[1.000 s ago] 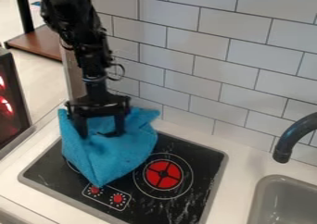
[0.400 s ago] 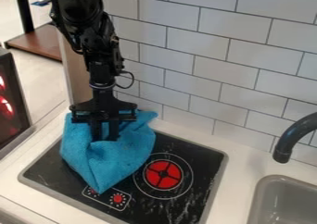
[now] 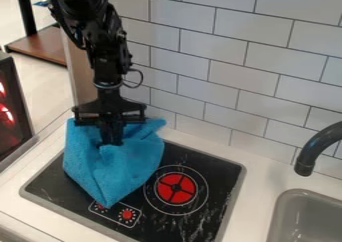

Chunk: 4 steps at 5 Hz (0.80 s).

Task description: Unfold the cloth from center to bottom right

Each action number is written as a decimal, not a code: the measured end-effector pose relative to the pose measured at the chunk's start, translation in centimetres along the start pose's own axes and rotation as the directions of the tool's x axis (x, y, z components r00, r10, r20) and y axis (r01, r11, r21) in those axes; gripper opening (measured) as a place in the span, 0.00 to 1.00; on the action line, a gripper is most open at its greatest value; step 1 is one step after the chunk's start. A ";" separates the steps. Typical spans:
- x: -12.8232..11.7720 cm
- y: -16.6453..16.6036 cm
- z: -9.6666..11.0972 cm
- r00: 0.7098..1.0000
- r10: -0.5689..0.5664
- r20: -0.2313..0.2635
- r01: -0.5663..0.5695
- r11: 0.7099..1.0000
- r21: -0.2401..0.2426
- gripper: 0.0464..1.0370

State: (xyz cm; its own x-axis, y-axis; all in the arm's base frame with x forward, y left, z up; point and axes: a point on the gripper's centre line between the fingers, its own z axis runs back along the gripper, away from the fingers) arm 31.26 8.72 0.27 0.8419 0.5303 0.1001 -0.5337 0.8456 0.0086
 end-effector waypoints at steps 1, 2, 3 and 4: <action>-0.1 -0.4 1.5 1.000 -0.012 0.016 0.012 1.000 -0.020 0.00; -1.3 -2.5 3.5 0.996 -0.075 0.038 0.077 0.995 -0.059 0.00; -3.2 -4.3 4.6 0.989 -0.139 0.046 0.142 0.985 -0.094 0.00; -5.9 -6.7 5.4 0.972 -0.232 0.044 0.235 0.964 -0.127 0.00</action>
State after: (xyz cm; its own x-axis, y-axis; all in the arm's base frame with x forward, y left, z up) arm 29.45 -0.44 4.99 0.9382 0.3168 0.1392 -0.3058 0.9474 -0.0946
